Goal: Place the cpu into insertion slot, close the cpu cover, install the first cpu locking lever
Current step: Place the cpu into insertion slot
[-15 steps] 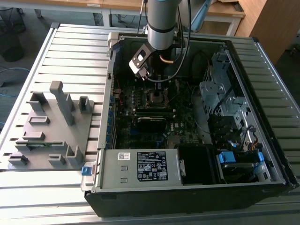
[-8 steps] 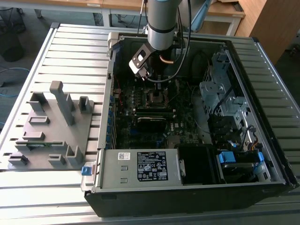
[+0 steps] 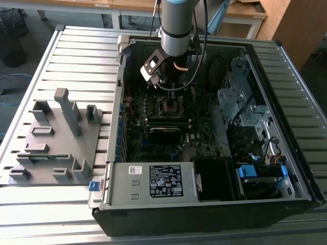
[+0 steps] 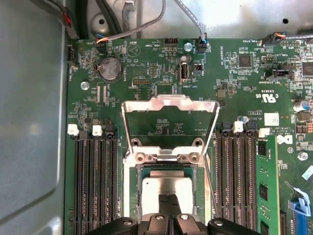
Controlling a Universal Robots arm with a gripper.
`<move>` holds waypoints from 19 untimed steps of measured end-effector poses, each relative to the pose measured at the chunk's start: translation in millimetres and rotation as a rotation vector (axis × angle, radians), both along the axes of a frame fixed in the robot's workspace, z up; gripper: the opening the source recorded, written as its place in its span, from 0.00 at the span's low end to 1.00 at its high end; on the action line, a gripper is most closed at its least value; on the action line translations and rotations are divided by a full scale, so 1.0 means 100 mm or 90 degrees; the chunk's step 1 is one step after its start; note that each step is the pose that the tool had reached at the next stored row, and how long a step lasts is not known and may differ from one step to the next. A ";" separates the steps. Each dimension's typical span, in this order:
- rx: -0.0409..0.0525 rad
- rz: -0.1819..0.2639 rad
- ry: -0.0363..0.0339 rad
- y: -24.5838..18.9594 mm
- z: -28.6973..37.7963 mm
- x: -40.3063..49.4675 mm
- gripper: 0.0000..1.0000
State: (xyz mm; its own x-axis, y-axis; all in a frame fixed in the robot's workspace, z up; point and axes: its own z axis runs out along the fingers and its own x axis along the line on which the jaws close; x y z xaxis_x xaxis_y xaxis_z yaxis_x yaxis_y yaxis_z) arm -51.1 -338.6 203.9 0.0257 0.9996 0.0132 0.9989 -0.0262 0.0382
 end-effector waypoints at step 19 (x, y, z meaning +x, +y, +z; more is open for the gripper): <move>-0.0003 -0.005 0.0001 -0.002 -0.070 -0.001 0.10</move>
State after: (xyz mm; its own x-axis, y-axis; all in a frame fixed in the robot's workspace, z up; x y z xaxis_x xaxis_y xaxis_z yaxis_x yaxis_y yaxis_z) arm -51.2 -338.8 196.9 0.0339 0.9993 0.0128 0.9987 -0.0344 0.0380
